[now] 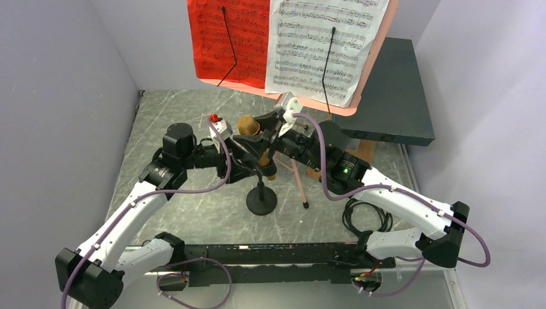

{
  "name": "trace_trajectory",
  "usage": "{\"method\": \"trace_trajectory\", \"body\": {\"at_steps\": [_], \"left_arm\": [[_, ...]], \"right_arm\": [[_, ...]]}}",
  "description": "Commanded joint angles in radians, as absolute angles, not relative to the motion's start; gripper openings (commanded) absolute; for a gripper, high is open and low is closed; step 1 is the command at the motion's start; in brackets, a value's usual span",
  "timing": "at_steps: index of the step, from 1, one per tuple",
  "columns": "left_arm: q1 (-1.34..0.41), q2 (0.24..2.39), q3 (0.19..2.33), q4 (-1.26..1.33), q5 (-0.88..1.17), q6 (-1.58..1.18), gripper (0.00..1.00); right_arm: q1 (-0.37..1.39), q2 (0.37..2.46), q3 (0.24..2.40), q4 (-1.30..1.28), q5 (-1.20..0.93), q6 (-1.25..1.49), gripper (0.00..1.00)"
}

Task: Set up the instrument practice props

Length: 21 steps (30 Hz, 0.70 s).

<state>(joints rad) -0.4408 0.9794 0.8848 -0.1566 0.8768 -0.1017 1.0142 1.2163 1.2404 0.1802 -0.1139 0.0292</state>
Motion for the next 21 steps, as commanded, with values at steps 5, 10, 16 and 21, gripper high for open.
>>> {"method": "trace_trajectory", "body": {"at_steps": [5, 10, 16, 21], "left_arm": [[-0.437, 0.984, 0.916, -0.148, 0.917, -0.101, 0.64], [-0.437, 0.976, 0.910, -0.135, 0.924, -0.110, 0.55], [-0.437, 0.983, 0.914, -0.140, 0.932, -0.105, 0.53], [-0.436, 0.983, 0.918, -0.144, 0.934, -0.107, 0.52]], "right_arm": [[1.014, 1.166, 1.279, 0.113, -0.071, 0.034, 0.45], [1.014, 1.136, 1.280, 0.027, -0.028, 0.068, 0.71], [1.014, 1.126, 1.243, -0.053, -0.012, 0.089, 0.99], [1.015, 1.153, 1.224, -0.090, -0.002, 0.104, 0.92]]}}
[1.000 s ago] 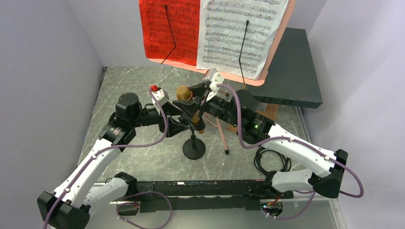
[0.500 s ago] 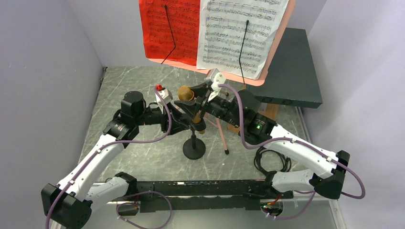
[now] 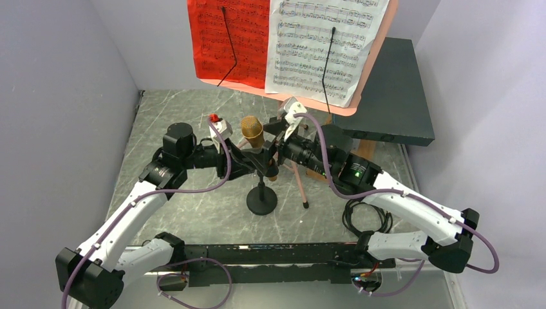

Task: Set up the instrument practice props

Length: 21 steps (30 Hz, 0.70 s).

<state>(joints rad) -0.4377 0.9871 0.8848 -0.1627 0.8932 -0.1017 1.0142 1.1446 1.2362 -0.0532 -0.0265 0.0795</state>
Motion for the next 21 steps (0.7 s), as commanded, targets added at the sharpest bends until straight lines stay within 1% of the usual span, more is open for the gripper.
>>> {"method": "trace_trajectory", "body": {"at_steps": [1, 3, 8, 10, 13, 17, 21], "left_arm": [[-0.436, 0.983, 0.918, -0.146, 0.932, -0.106, 0.50], [-0.436, 0.983, 0.919, -0.149, 0.930, -0.105, 0.48], [-0.436, 0.989, 0.920, -0.150, 0.932, -0.104, 0.42], [-0.436, 0.992, 0.920, -0.149, 0.935, -0.106, 0.40], [-0.436, 0.996, 0.922, -0.153, 0.934, -0.105, 0.39], [-0.436, 0.997, 0.923, -0.153, 0.936, -0.106, 0.38], [-0.436, 1.000, 0.925, -0.158, 0.935, -0.104, 0.38]], "right_arm": [[1.017, 1.158, 1.220, -0.096, 0.020, 0.103, 0.88], [1.025, 1.156, 1.206, -0.098, 0.044, 0.097, 0.77], [1.055, 1.174, 1.181, -0.107, 0.078, 0.090, 0.56], [1.069, 1.188, 1.182, -0.122, 0.094, 0.082, 0.52], [1.082, 1.192, 1.167, -0.123, 0.116, 0.077, 0.48], [1.085, 1.193, 1.135, -0.121, 0.133, 0.081, 0.35], [1.088, 1.200, 1.107, -0.116, 0.134, 0.084, 0.29]]}}
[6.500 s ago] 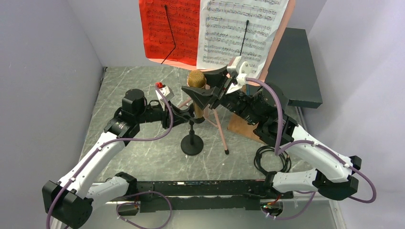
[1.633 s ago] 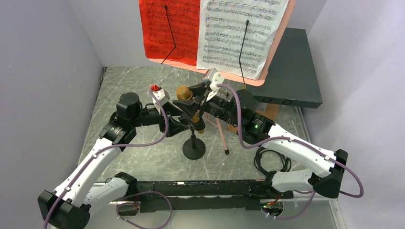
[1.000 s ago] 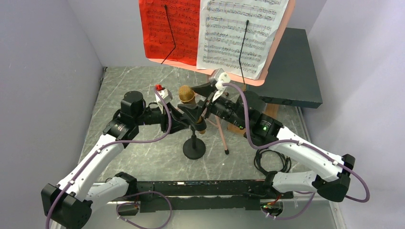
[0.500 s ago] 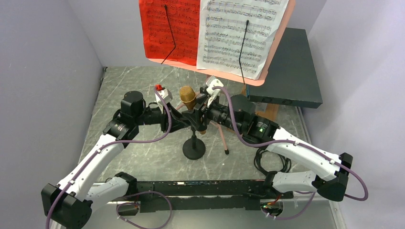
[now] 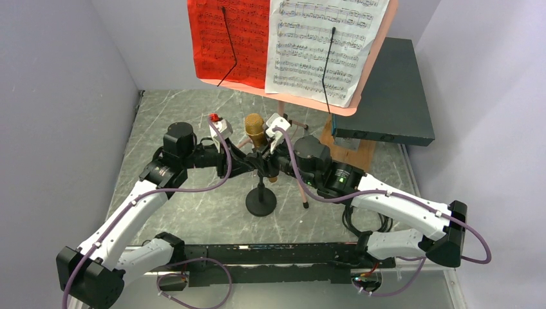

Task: Set up the instrument practice props

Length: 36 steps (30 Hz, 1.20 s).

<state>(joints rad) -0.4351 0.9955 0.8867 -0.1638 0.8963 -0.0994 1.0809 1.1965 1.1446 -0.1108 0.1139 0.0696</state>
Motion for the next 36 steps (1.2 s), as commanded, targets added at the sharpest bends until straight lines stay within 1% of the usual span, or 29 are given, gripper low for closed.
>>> {"method": "trace_trajectory", "body": {"at_steps": [1, 5, 19, 36], "left_arm": [[-0.436, 1.002, 0.925, -0.158, 0.937, -0.104, 0.38], [-0.436, 1.009, 0.928, -0.161, 0.947, -0.103, 0.36], [-0.436, 1.013, 0.931, -0.168, 0.973, -0.097, 0.34], [-0.437, 1.037, 0.949, -0.208, 1.018, -0.075, 0.27]], "right_arm": [[1.089, 1.200, 1.101, -0.113, 0.133, 0.083, 0.27], [1.094, 1.207, 1.085, -0.110, 0.132, 0.083, 0.19], [1.130, 1.229, 1.049, -0.120, 0.154, 0.072, 0.17], [1.140, 1.242, 0.994, -0.087, 0.145, 0.100, 0.17]]}}
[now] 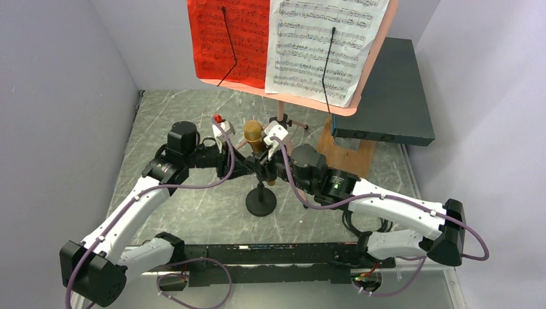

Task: Set up the instrument practice props

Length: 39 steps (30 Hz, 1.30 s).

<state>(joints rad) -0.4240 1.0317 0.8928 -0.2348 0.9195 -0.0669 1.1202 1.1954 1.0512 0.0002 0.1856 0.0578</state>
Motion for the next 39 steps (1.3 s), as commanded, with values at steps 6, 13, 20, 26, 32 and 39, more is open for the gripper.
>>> {"method": "trace_trajectory", "body": {"at_steps": [6, 13, 20, 26, 32, 39], "left_arm": [[-0.438, 1.047, 0.952, -0.212, 1.028, -0.072, 0.27], [-0.439, 1.050, 0.956, -0.219, 1.033, -0.069, 0.27], [-0.439, 1.041, 0.965, -0.240, 1.013, -0.055, 0.47], [-0.439, 0.985, 0.951, -0.239, 0.940, -0.058, 0.79], [-0.439, 0.938, 0.959, -0.282, 0.882, -0.043, 0.94], [-0.439, 0.845, 0.983, -0.377, 0.785, -0.031, 0.99]], "right_arm": [[1.140, 1.248, 0.983, -0.078, 0.143, 0.104, 0.17], [1.141, 1.251, 0.975, -0.070, 0.142, 0.108, 0.17], [1.141, 1.255, 1.038, -0.087, 0.166, 0.113, 0.35], [1.140, 1.205, 1.112, -0.125, 0.202, 0.113, 0.76], [1.138, 1.136, 1.167, -0.185, 0.185, 0.100, 0.99], [1.137, 1.032, 1.187, -0.281, 0.120, 0.070, 1.00]]}}
